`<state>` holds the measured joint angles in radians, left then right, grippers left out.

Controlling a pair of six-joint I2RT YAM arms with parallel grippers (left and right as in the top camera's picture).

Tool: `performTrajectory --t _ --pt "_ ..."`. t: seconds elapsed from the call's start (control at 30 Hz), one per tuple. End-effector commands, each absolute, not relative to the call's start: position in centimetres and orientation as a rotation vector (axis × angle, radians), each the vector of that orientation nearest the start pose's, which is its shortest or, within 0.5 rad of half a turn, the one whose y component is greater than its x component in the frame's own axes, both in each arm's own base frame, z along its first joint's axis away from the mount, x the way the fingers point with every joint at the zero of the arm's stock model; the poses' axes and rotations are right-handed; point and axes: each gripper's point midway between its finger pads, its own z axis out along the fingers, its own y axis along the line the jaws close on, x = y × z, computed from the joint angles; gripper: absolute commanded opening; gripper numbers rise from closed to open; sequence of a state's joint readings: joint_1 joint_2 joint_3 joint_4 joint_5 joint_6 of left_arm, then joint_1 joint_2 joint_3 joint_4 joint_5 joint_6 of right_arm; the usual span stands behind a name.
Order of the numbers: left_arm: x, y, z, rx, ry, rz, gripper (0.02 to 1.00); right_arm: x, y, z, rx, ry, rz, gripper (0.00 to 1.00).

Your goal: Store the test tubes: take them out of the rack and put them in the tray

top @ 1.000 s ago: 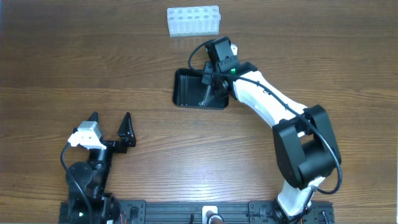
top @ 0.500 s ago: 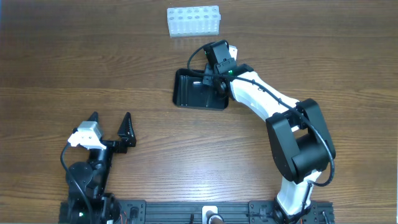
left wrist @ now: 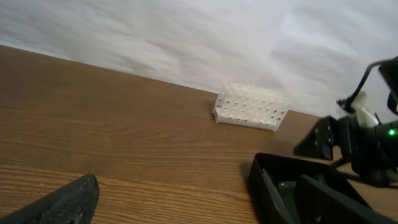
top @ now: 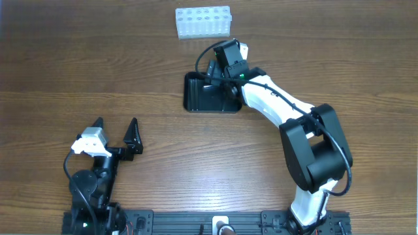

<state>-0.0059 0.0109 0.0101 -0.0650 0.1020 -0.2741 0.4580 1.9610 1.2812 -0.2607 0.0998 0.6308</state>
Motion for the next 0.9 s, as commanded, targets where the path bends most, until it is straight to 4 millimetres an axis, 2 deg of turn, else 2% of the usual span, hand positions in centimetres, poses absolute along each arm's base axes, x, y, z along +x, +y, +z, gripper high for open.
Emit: performTrajectory --t 0.03,0.13,0.2,0.3,0.47,0.7,0.8,0.9 --pt "24.5 -2.0 15.8 -0.142 1.641 -0.31 1.0 46.4 21.9 13.3 0.188 2.319 0.469 0.993" --pt "24.5 -2.0 15.8 -0.142 1.641 -0.31 1.0 47.0 22.5 18.7 0.165 2.169 0.555 0.991" --pt "24.5 -2.0 15.8 -0.142 1.642 -0.31 1.0 47.2 22.6 23.0 0.159 2.049 0.61 0.993" --pt "24.5 -2.0 15.8 -0.142 1.641 -0.31 1.0 46.8 22.4 27.9 0.104 1.918 0.629 0.993" --pt "24.5 -2.0 15.8 -0.142 1.641 -0.31 1.0 45.0 20.7 33.7 -0.006 1.775 0.533 0.993" --pt "24.5 -2.0 15.8 -0.142 1.641 -0.31 1.0 41.7 15.8 38.7 -0.057 1.54 0.473 0.991" --pt "24.5 -2.0 15.8 -0.142 1.641 -0.31 1.0 39.6 13.1 38.8 -0.062 1.459 0.478 0.991" --pt "24.5 -2.0 15.8 -0.142 1.641 -0.31 1.0 37.5 9.5 37.7 -0.016 1.417 0.429 0.993"
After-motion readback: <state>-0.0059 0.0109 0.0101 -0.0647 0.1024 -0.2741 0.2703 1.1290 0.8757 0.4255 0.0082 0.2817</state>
